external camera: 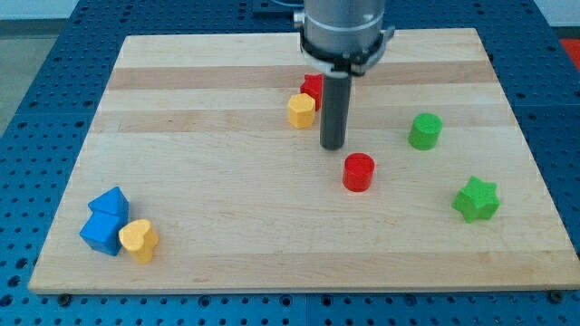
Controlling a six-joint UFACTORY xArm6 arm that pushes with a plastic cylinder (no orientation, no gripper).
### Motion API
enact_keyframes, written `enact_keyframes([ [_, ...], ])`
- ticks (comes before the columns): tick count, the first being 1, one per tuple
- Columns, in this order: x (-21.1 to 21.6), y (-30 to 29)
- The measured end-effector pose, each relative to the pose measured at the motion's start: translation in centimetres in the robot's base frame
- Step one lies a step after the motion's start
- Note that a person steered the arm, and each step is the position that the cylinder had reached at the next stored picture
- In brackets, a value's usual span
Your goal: Push the yellow hexagon into the yellow heart
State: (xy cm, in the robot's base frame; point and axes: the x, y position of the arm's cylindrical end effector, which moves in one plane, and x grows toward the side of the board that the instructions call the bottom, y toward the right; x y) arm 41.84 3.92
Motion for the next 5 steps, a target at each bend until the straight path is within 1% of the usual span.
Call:
enact_keyframes([
  [1, -0.1, 0.0],
  [2, -0.7, 4.1],
  [3, -4.4, 4.3],
  [4, -4.4, 4.1],
  [5, -4.6, 1.9],
])
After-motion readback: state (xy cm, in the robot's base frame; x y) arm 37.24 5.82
